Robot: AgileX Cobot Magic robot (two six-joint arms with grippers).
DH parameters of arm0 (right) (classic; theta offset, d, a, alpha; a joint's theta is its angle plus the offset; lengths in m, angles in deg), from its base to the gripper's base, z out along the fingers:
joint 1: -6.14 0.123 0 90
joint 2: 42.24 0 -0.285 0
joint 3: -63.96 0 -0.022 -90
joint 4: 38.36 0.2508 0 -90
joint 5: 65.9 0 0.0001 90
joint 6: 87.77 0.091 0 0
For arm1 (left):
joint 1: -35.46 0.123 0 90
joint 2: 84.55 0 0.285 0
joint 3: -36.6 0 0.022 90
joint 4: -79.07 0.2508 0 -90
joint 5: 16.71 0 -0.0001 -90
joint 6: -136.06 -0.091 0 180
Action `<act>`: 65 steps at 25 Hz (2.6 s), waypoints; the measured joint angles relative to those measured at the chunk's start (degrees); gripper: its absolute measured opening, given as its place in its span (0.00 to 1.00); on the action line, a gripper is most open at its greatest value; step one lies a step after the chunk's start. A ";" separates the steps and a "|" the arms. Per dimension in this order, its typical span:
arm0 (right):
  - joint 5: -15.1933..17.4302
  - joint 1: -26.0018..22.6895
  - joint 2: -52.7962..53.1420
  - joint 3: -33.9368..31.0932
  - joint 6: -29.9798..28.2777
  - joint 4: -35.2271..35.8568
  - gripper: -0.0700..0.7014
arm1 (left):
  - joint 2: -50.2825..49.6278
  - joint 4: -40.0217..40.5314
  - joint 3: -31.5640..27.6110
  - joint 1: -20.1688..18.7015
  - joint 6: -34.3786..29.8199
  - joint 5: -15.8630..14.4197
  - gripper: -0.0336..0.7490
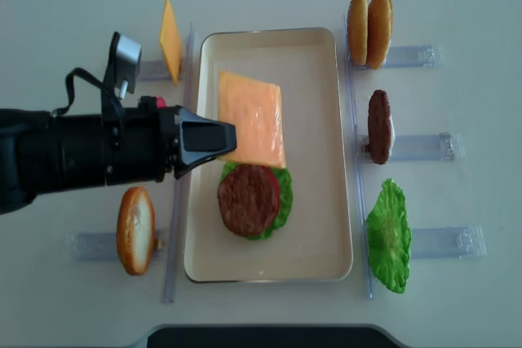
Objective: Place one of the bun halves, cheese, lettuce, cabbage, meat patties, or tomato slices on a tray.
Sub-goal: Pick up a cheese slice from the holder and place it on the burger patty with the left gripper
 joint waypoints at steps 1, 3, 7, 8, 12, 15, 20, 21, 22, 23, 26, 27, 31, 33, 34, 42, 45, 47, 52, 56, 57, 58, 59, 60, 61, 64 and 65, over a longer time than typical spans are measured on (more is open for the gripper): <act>0.00 0.00 0.00 0.00 0.00 0.00 0.45 | -1.32 -0.16 0.00 0.70 -0.81 -2.27 0.07; 0.00 0.00 0.00 0.00 0.00 0.00 0.45 | -2.98 0.82 0.00 1.21 -1.82 -5.73 0.07; 0.00 0.00 0.00 0.00 0.00 0.00 0.45 | -3.48 2.24 -0.59 1.27 -2.90 -6.88 0.07; 0.00 0.00 0.00 0.00 0.00 0.00 0.45 | -3.55 2.55 -0.70 1.27 -3.05 -6.88 0.07; 0.00 0.00 0.00 0.00 0.00 0.00 0.45 | -3.72 4.10 -0.75 1.33 -3.30 -6.88 0.07; 0.00 0.00 0.00 0.00 0.00 0.00 0.45 | -3.77 4.57 -0.75 1.33 -3.30 -6.34 0.07; 0.00 0.00 0.00 0.00 0.05 0.00 0.45 | -3.77 5.89 -1.50 1.33 -3.30 -3.03 0.07; 0.00 0.00 0.00 0.00 0.05 0.00 0.45 | -3.77 5.91 -2.34 1.33 -3.37 -2.50 0.07; 0.00 0.00 0.00 0.00 0.05 0.00 0.45 | -3.77 5.91 -3.31 1.33 -3.78 -1.87 0.07; 0.00 0.00 0.00 0.00 0.05 0.00 0.45 | -3.77 5.91 -4.32 1.33 -4.48 -1.41 0.07; 0.00 0.00 0.00 0.00 0.05 0.00 0.45 | -3.77 5.78 -6.72 1.33 -6.32 -0.29 0.07; 0.00 0.00 0.00 0.00 0.05 0.00 0.45 | -3.77 5.71 -7.16 1.46 -6.79 -0.06 0.07; 0.00 0.00 0.00 0.00 0.05 0.00 0.45 | -3.77 4.83 -7.53 2.17 -7.97 1.39 0.07; 0.00 0.00 0.00 0.00 0.05 0.00 0.45 | -3.77 4.42 -7.53 3.51 -8.63 1.58 0.07; 0.00 0.00 0.00 0.00 0.05 0.00 0.45 | -3.77 4.42 -7.53 4.23 -8.82 1.63 0.07; 0.00 0.00 0.00 0.00 0.05 0.00 0.45 | -5.17 2.33 -7.53 5.44 -11.40 0.30 0.07; 0.00 0.00 0.00 0.00 0.05 0.00 0.45 | -8.13 1.00 -7.53 5.44 -12.71 -0.43 0.07; 0.00 0.00 0.00 0.00 0.05 0.00 0.45 | -10.62 -0.12 -7.53 5.44 -14.02 -2.14 0.07; 0.00 0.00 0.00 0.00 0.05 0.00 0.45 | -14.51 -2.75 -7.53 5.44 -16.96 -6.34 0.07; 0.00 0.00 0.00 0.00 0.05 0.00 0.45 | -14.61 -2.56 -7.53 5.44 -17.46 -6.39 0.07; 0.00 0.00 0.00 0.00 0.05 0.00 0.45 | -14.61 -2.33 -7.53 5.44 -17.46 -6.39 0.07; 0.00 0.00 0.00 0.00 0.05 0.00 0.45 | -14.61 -2.32 -7.53 5.44 -17.46 -6.33 0.07; 0.00 0.00 0.00 0.00 0.05 0.00 0.45 | -14.61 -2.27 -7.53 5.44 -17.46 -6.22 0.07; 0.00 0.00 0.00 0.00 0.05 0.00 0.45 | -14.61 -2.27 -7.53 5.44 -17.46 -5.89 0.07; 0.00 0.00 0.00 0.00 0.05 0.00 0.45 | -14.61 -2.27 -7.53 5.44 -17.34 -5.35 0.07; 0.00 0.00 0.00 0.00 0.05 0.00 0.45 | -14.61 -2.21 -7.53 5.44 -17.17 -3.60 0.07; 0.00 0.00 0.00 0.00 0.05 0.00 0.45 | -14.61 -2.21 -7.53 5.44 -17.10 -3.29 0.07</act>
